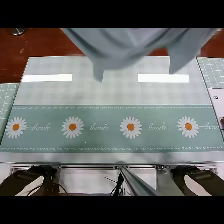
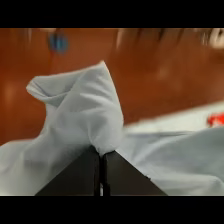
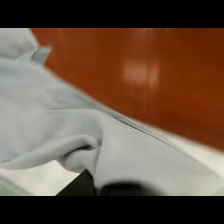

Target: Fold the shirts.

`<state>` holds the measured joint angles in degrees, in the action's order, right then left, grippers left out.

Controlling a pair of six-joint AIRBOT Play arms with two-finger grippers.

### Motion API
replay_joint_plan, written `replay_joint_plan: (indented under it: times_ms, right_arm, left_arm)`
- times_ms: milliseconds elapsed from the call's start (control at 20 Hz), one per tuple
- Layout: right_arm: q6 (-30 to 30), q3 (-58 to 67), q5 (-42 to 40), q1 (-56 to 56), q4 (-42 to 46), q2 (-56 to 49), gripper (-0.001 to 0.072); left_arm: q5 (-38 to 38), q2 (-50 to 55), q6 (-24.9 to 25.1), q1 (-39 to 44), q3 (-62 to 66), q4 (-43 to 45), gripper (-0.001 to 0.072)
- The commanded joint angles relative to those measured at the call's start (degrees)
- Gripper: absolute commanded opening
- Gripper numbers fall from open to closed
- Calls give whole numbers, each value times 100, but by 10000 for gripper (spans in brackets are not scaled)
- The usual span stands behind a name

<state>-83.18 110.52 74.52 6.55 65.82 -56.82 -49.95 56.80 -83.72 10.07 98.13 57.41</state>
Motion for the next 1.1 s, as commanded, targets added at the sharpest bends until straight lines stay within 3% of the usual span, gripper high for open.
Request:
replay_joint_plan:
  times_ms: [0,150,300,400,550,650,800,900,1050]
  right_arm:
    - [-15,1189,275,7,221,367,23]
    - [-15,1187,885,7,225,881,23]
    - [35,623,1810,7,221,1366,23]
    - [125,-195,2514,7,225,1633,23]
    - [125,-2186,2367,7,221,2090,23]
    - [144,-3646,1930,7,304,2205,23]
    - [-66,-5348,485,4,1178,1886,21]
    - [-527,-5602,-114,4,1762,1174,21]
    - [-737,-5165,-765,-33,1834,-136,21]
  left_arm:
    - [485,-1261,-35,-164,83,437,20]
    - [-264,-2044,-50,-166,79,737,20]
    - [-1827,-2413,-234,-173,31,739,20]
    - [-2732,-2507,-501,-173,-369,737,20]
    - [-3429,-2509,-704,-173,-1740,732,20]
    - [-3042,-2483,-704,-170,-3001,713,20]
    - [-1443,-2225,-605,-157,-4776,127,20]
    - [-396,-1681,-173,52,-5482,-564,20]
    - [577,-505,-20,527,-5462,-691,20]
